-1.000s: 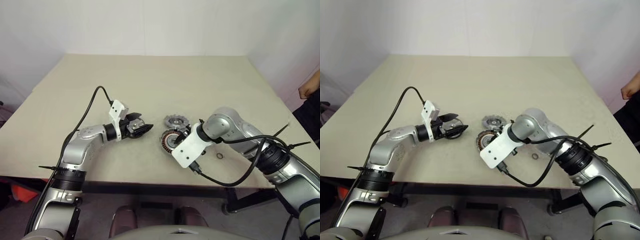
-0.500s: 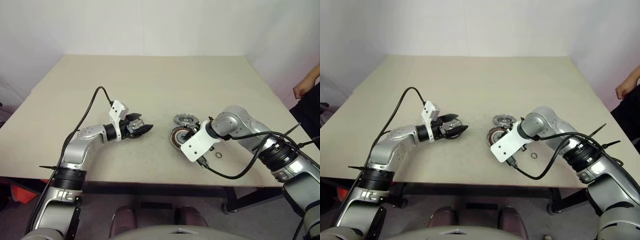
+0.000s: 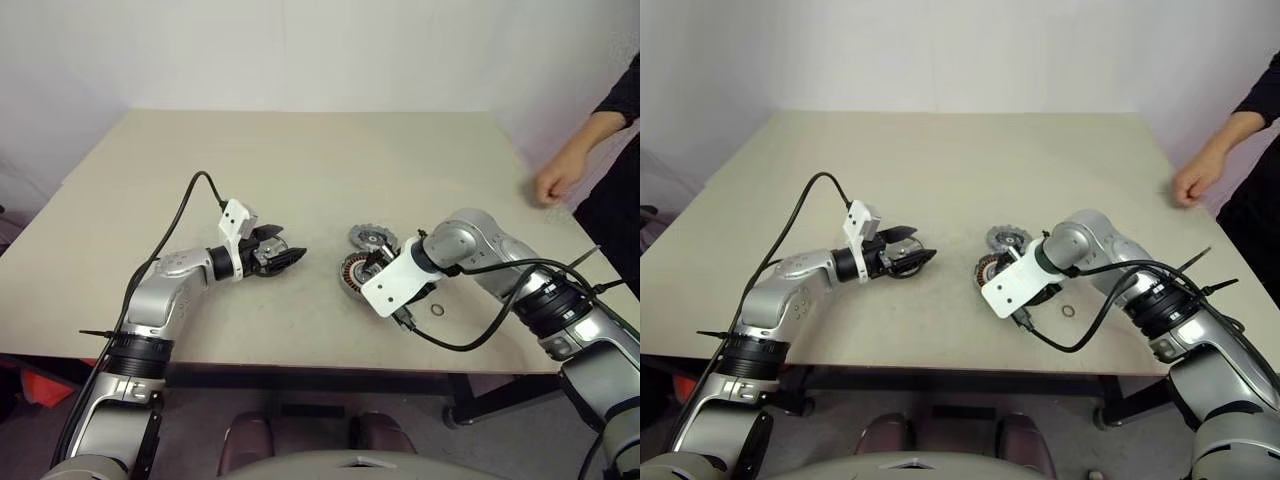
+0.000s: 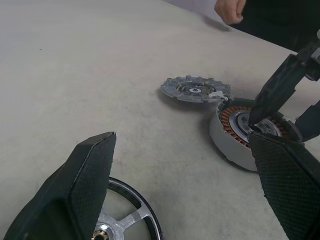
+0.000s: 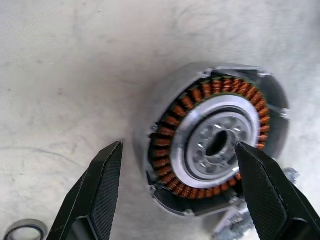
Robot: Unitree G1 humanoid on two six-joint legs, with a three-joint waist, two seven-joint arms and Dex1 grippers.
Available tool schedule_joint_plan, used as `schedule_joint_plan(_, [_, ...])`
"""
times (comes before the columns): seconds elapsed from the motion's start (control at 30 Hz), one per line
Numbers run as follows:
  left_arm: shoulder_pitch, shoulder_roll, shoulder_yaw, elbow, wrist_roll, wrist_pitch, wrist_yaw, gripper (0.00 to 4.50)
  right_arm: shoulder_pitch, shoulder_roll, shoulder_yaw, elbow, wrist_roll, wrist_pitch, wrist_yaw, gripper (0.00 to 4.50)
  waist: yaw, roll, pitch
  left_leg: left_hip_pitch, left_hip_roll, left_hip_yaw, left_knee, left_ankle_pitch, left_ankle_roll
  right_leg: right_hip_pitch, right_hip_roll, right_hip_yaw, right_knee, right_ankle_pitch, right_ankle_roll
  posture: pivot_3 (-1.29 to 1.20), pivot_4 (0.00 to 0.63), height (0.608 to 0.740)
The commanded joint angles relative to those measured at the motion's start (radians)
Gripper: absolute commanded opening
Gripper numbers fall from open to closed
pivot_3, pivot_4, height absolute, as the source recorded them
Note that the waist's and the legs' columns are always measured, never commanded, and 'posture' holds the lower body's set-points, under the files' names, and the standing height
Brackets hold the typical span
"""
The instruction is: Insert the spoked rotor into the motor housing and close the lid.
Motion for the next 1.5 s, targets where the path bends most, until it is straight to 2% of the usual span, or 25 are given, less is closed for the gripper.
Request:
schedule_joint_plan(0.03, [-0.035, -0.002, 0.01, -0.009, -0.004, -0.023, -0.004, 4.46, -0.03, -0.024, -0.059, -0.072, 0.022, 0.002, 0.008, 4.06, 0.0, 0.0, 0.0, 0.0, 0.0, 0.0, 0.0, 0.0, 0.0, 0.0, 0.0, 0.0, 0.0, 0.0, 0.0, 0.0, 0.0, 0.74])
schedule_joint_plan(0.33, [-0.055, -0.019, 0.002, 0.022, 0.002, -0.043, -0.009, 4.46, 0.011, -0.076, -0.16, -0.196, 0.079, 0.097, 0.009, 4.06, 0.001, 0.0, 0.0, 0.001, 0.0, 0.0, 0.0, 0.0, 0.0, 0.0, 0.0, 0.0, 0.0, 0.0, 0.0, 0.0, 0.0, 0.74])
schedule_joint_plan(0.57, [-0.055, -0.032, 0.001, 0.04, 0.005, -0.064, -0.011, 4.46, 0.118, -0.08, -0.353, -0.22, 0.148, 0.281, -0.133, 4.06, 0.003, 0.0, 0.0, 0.0, -0.001, 0.0, 0.0, 0.0, 0.0, 0.001, 0.0, 0.001, -0.001, 0.0, 0.0, 0.0, 0.0, 0.74])
schedule_joint_plan(0.77, [-0.066, -0.034, 0.002, 0.062, 0.007, -0.076, -0.018, 4.46, 0.226, -0.011, -0.551, -0.338, 0.274, 0.613, -0.26, 4.06, 0.002, 0.0, 0.0, 0.001, 0.0, 0.0, -0.001, 0.0, 0.0, 0.001, 0.0, 0.001, -0.001, 0.0, 0.0, 0.0, 0.0, 0.74])
schedule_joint_plan(0.87, [-0.074, -0.034, 0.0, 0.075, 0.01, -0.085, -0.023, 4.46, 0.282, 0.031, -0.604, -0.394, 0.307, 0.722, -0.333, 4.06, 0.003, 0.0, 0.001, 0.001, 0.0, 0.0, -0.002, 0.0, -0.001, 0.001, 0.0, 0.0, -0.002, 0.0, 0.0, 0.0, 0.0, 0.74])
schedule_joint_plan(1.1, [-0.083, -0.036, 0.0, 0.091, 0.016, -0.098, -0.032, 4.46, 0.342, 0.114, -0.639, -0.445, 0.361, 0.833, -0.477, 4.06, 0.003, 0.001, 0.001, 0.002, -0.001, 0.0, -0.002, 0.003, -0.005, 0.001, 0.0, 0.001, -0.002, 0.0, 0.0, 0.0, 0.0, 0.74])
schedule_joint_plan(1.3, [-0.079, -0.03, 0.009, 0.09, 0.018, -0.108, -0.03, 4.46, 0.403, 0.174, -0.644, -0.395, 0.378, 0.85, -0.602, 4.06, 0.004, 0.002, 0.001, 0.002, -0.001, 0.0, -0.004, 0.003, -0.006, 0.001, 0.0, 0.001, -0.003, 0.0, 0.0, 0.0, 0.0, 0.74])
schedule_joint_plan(1.5, [-0.075, -0.023, 0.018, 0.086, 0.016, -0.111, -0.027, 4.46, 0.397, 0.192, -0.602, -0.4, 0.404, 0.843, -0.637, 4.06, 0.002, 0.003, 0.002, 0.002, -0.001, 0.0, -0.006, 0.004, -0.007, 0.001, 0.0, 0.001, -0.004, 0.0, 0.0, 0.0, 0.0, 0.74])
